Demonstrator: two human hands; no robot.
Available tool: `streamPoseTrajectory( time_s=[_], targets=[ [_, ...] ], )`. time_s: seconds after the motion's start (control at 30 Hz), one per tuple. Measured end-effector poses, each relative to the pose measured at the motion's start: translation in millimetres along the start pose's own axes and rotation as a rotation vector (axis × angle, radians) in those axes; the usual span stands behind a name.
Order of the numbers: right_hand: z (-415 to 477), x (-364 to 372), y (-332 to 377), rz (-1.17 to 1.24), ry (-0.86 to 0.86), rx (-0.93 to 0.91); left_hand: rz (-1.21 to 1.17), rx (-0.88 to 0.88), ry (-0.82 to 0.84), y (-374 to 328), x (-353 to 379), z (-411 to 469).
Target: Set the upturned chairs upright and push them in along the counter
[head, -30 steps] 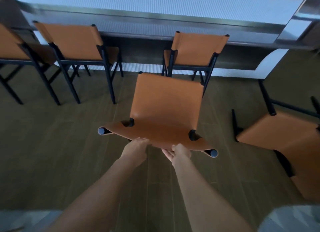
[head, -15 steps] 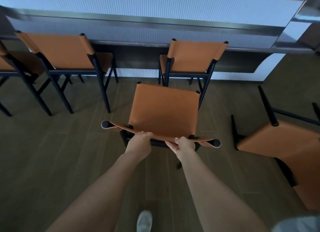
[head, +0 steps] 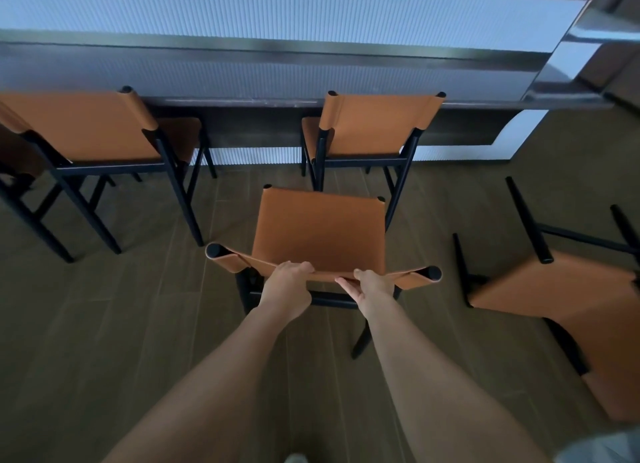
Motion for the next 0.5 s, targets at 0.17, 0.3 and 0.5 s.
streamPoseTrajectory(
  time_s=[0.17, 0.3, 0.5],
  targets=[
    [18, 21, 10, -0.039, -0.001, 0.006, -0.010, -0.014, 0.042, 0, -6, 29],
    [29, 36, 19, -0.074, 0.052, 0.033, -0.004, -0.029, 0.058, 1, -9, 47],
    [37, 38, 21, -0.137, -0.018, 0.039, -0.028, -0.059, 0.001, 3, -6, 51]
  ],
)
Point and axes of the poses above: each hand's wrist, its own z-axis towards the middle knuckle, its own x-axis out of the palm, y = z × x, the point moved 7 cm from there along z, towards the middle knuckle, and after that the axes turned 13 degrees about z, right-handed, at the moved point
